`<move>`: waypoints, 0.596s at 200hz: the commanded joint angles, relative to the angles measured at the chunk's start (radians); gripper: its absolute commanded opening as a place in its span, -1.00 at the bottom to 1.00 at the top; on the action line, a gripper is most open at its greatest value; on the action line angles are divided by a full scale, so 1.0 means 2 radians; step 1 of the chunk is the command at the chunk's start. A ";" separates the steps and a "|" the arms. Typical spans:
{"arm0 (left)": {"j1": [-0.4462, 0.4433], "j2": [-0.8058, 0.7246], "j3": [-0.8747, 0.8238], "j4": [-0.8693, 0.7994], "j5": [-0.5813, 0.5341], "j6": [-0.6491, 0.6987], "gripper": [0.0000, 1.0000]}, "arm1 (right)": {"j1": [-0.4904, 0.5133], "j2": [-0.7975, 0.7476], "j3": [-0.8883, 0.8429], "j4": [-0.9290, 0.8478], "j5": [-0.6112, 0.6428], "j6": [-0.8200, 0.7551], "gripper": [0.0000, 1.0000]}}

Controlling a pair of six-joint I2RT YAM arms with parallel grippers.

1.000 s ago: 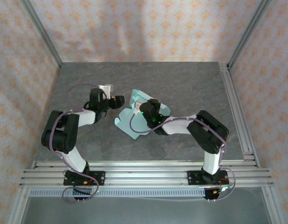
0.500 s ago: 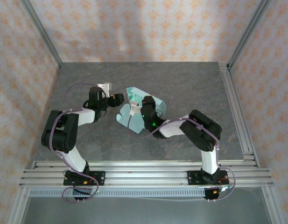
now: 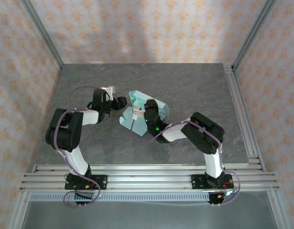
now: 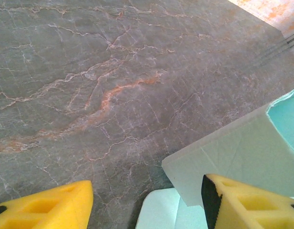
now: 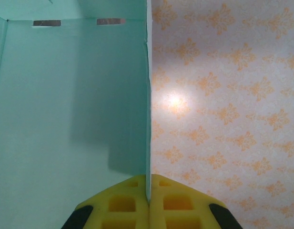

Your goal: Fold the paper box

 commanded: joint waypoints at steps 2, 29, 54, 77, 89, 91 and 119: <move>-0.004 0.003 0.016 -0.016 0.000 0.016 0.26 | 0.005 -0.012 -0.016 -0.003 0.002 0.017 -1.00; -0.004 0.022 0.054 -0.058 -0.004 0.010 0.26 | 0.005 -0.021 -0.026 -0.014 -0.006 0.026 -1.00; -0.003 0.035 0.079 -0.077 -0.033 -0.040 0.14 | 0.005 -0.014 -0.022 -0.012 -0.007 0.026 -1.00; -0.001 0.053 0.105 -0.096 -0.038 -0.070 0.07 | 0.005 -0.010 -0.016 -0.008 -0.007 0.027 -1.00; -0.002 0.061 0.121 -0.105 -0.024 -0.077 0.06 | 0.005 -0.009 -0.015 -0.010 -0.007 0.029 -1.00; -0.001 0.061 0.123 -0.105 -0.021 -0.077 0.06 | 0.005 -0.009 -0.015 -0.010 -0.008 0.029 -1.00; -0.012 0.081 0.128 -0.099 0.010 -0.049 0.06 | 0.003 -0.011 -0.013 -0.017 -0.007 0.036 -1.00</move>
